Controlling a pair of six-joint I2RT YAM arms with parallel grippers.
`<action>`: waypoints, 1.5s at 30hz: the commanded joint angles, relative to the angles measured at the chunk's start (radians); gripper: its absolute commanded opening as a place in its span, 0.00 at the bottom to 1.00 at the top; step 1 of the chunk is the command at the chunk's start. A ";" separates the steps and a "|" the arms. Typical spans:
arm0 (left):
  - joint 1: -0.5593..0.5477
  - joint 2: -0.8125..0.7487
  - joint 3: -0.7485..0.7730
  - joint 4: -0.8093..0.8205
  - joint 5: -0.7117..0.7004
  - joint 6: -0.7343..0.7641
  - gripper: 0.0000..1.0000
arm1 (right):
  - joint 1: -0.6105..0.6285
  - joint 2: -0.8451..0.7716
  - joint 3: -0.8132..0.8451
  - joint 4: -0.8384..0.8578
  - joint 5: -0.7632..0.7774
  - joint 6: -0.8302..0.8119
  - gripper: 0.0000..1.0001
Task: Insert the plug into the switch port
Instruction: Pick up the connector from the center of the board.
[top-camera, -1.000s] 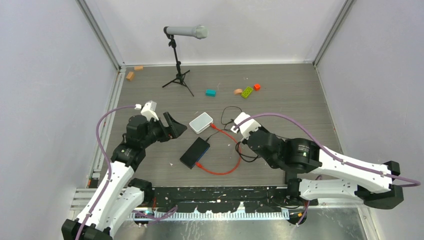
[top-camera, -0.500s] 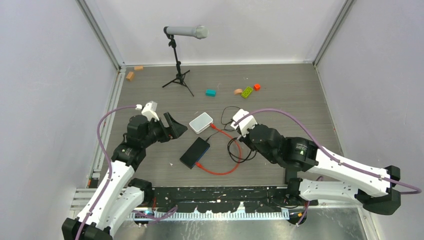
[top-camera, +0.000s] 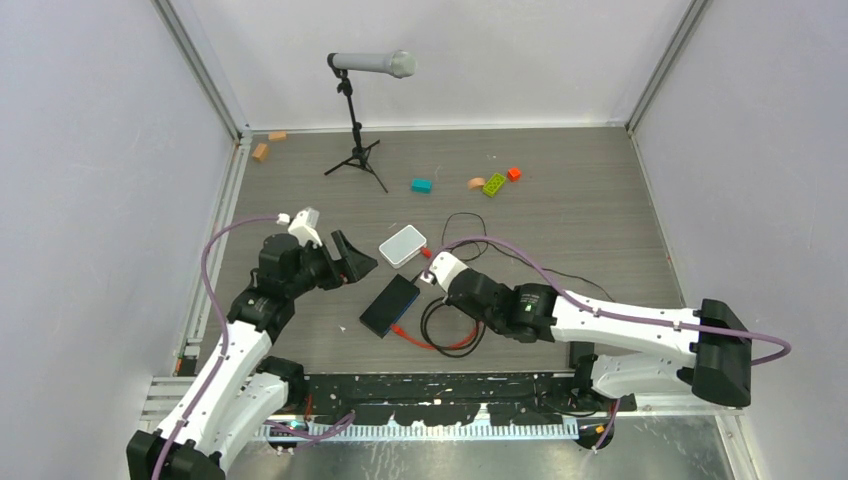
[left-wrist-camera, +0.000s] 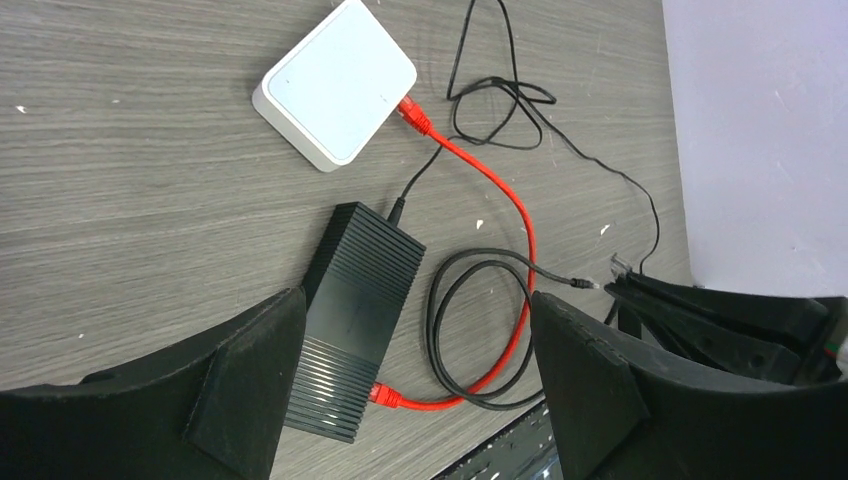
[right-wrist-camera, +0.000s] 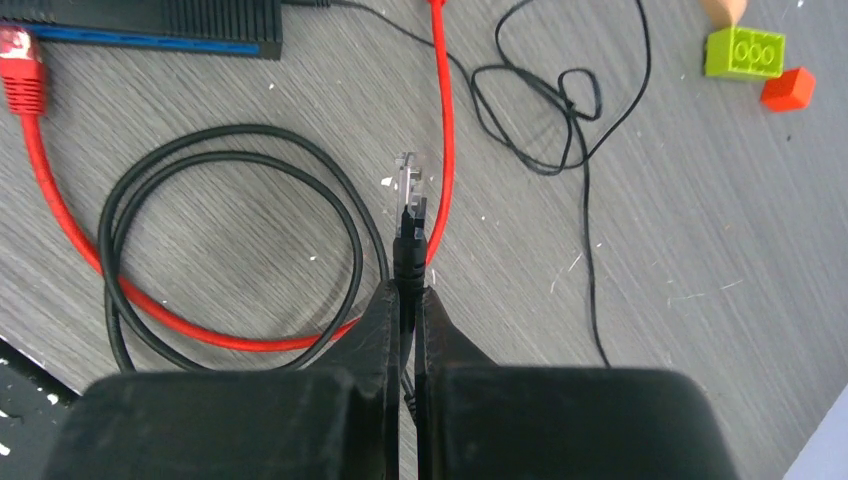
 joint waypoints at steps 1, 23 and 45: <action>0.000 -0.003 -0.034 0.109 0.116 -0.003 0.84 | 0.000 -0.027 -0.049 0.183 0.035 0.080 0.00; -0.376 0.079 -0.060 0.809 0.211 -0.127 0.78 | 0.000 -0.471 -0.250 0.383 -0.280 0.125 0.00; -0.533 0.359 0.044 0.962 0.222 -0.076 0.63 | 0.001 -0.529 -0.229 0.368 -0.304 0.135 0.01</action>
